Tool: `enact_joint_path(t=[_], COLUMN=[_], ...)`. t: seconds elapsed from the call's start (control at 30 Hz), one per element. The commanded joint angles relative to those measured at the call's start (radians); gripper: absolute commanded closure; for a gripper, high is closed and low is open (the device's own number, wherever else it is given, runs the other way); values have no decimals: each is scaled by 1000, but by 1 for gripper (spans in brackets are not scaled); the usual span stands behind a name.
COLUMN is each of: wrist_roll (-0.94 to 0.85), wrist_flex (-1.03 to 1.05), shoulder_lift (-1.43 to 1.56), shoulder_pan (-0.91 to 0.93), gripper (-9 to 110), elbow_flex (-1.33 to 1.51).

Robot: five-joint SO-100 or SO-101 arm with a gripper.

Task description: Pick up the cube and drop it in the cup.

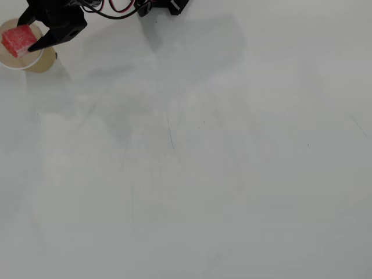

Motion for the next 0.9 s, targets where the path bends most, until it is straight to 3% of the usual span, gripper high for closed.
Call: enact_joint_path(t=[0.0,0.87], wrist_roll=[-11,0], wrist_flex=[-28,-107], shoulder_lift=[41,-189], shoulder_pan=[9,-9], gripper=[102,102], elbow_flex=[-32,-278])
